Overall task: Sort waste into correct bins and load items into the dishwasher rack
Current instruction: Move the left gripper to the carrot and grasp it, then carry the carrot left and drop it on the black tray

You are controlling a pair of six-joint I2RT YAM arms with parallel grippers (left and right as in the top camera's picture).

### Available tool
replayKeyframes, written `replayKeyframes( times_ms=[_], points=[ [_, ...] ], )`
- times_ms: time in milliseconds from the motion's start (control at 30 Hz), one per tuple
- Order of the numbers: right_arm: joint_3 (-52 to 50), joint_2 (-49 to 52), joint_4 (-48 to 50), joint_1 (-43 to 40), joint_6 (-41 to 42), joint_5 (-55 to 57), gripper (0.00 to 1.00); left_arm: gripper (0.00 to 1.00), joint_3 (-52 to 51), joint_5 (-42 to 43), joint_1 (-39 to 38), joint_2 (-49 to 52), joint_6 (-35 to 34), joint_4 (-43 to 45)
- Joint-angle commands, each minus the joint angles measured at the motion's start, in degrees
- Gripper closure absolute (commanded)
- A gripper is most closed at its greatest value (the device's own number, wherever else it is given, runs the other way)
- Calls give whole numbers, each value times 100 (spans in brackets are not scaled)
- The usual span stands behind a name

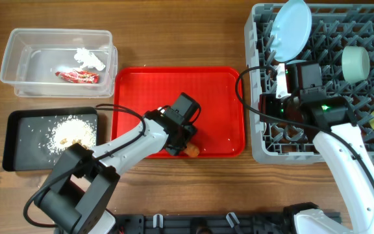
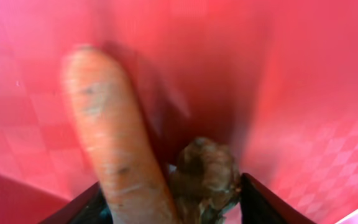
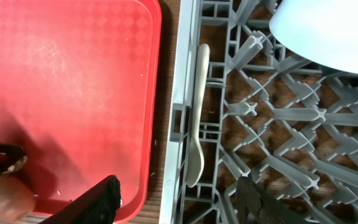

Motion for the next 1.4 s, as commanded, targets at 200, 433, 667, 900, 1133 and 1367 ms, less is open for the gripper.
replayKeyframes(
  times_ms=[200,433,667,900,1133,1367],
  points=[
    [111,-37,-28,11,-33,-90,38,71,-57,-1049,-17,133,481,-11],
    [111,-37,-59,11,-35,-87,38,96,-55,-1298,-11,44,1014,-33],
    [111,-37,-131,11,-37,-85,38,96,-55,-1386,262,-428,1661,-98],
    [111,-37,-136,11,-37,-63,39,96,-52,-1480,765,-1154,2332,-627],
    [111,-37,-133,11,-39,-63,38,96,-52,-1665,1744,-2118,3073,-1333],
    [111,-37,-138,11,-39,20,38,96,-52,-1683,3517,-2605,3161,-1755]
  ],
)
